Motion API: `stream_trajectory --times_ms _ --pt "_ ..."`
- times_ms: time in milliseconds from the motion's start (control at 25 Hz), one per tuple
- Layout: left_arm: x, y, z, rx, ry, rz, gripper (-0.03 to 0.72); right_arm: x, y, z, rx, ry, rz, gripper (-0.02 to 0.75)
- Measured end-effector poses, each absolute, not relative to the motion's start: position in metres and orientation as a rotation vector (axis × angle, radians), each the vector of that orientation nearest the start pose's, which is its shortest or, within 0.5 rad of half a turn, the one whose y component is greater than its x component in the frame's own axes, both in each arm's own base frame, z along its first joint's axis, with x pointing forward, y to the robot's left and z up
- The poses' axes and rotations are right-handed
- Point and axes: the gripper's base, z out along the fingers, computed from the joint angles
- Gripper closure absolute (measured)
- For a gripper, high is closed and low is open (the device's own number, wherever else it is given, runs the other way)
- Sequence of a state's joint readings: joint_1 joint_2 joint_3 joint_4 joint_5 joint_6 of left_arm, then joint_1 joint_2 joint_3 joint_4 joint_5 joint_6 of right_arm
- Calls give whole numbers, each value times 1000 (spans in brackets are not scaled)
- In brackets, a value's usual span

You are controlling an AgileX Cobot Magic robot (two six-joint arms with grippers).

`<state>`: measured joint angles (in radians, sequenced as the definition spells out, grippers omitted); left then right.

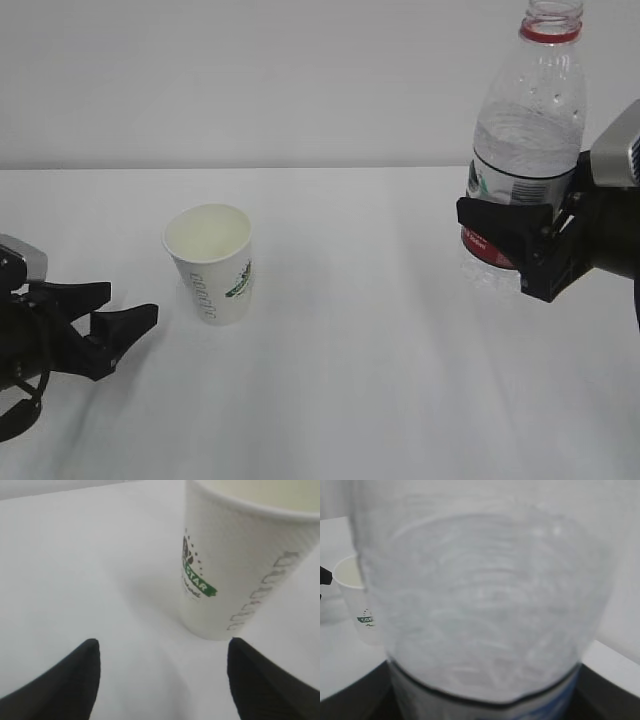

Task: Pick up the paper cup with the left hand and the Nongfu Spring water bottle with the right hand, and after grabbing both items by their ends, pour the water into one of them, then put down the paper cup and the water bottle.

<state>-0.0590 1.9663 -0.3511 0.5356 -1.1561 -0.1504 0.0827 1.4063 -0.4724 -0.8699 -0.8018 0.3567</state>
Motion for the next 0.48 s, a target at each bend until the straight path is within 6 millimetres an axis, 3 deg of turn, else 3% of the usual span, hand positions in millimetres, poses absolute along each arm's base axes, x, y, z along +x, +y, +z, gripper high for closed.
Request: stream_trajectory --times_ms 200,480 --pt "251 -48 89 498 1904 -557 108 243 70 215 -757 1630 355 251" --pt "280 -35 97 707 1875 -606 109 243 70 215 -757 1629 355 251"
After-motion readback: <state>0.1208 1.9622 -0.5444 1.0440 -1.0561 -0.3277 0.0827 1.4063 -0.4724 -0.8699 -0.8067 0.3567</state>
